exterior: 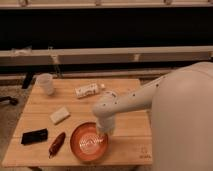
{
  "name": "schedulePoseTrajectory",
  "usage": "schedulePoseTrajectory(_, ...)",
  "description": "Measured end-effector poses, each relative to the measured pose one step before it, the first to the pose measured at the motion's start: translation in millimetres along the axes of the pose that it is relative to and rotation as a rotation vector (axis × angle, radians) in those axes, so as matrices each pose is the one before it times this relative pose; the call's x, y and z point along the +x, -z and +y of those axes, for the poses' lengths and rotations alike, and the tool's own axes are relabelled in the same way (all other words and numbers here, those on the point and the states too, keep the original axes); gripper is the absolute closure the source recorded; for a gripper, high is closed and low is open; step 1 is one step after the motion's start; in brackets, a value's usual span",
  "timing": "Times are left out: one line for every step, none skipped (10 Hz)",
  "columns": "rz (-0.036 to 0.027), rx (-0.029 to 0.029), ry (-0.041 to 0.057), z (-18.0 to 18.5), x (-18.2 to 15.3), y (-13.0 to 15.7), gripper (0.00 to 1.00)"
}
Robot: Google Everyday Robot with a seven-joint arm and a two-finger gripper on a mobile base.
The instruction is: Pick up the ceramic bowl
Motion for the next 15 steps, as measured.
schedulePoseTrajectory(-0.00091, -0.00761, 0.00394, 1.09, -0.08, 2.45, 0.87)
schedulePoseTrajectory(-0.00052, -0.0068, 0.00866, 1.0, -0.26, 1.19, 0.96)
schedulePoseTrajectory(0.0, -0.01084, 0.00676, -1.19, -0.41, 2.51, 1.0)
schedulePoseTrajectory(-0.00084, -0.01668, 0.01189, 0.49, -0.01, 10.25, 1.0)
schedulePoseTrajectory(-0.00027, -0.00862, 0.00803, 0.3, 0.46, 10.68, 1.0)
schedulePoseTrajectory(-0.00018, -0.00344, 0.00349, 0.01, 0.53, 7.41, 1.0)
schedulePoseTrajectory(-0.00197, -0.02013, 0.02163, 2.82, 0.85, 26.23, 1.0)
schedulePoseTrajectory(-0.00175, -0.01259, 0.01447, -0.31, -0.54, 10.17, 1.0)
schedulePoseTrajectory(-0.00039, -0.01148, 0.00844, -1.53, -0.05, 6.35, 1.0)
schedulePoseTrajectory(-0.00345, -0.00771, 0.01254, 1.71, -0.57, 6.17, 1.0)
schedulePoseTrajectory(-0.00775, 0.00409, 0.01836, 2.62, -0.22, 9.84, 1.0)
schedulePoseTrajectory(-0.00473, -0.00658, 0.01089, 0.09, -0.31, 12.92, 1.0)
schedulePoseTrajectory(-0.00371, -0.01047, 0.00827, 0.34, 0.09, 12.78, 1.0)
schedulePoseTrajectory(-0.00755, -0.01412, 0.01071, 0.96, -1.4, 9.45, 1.0)
schedulePoseTrajectory(-0.00369, -0.00177, 0.0021, -0.73, 0.01, 3.23, 1.0)
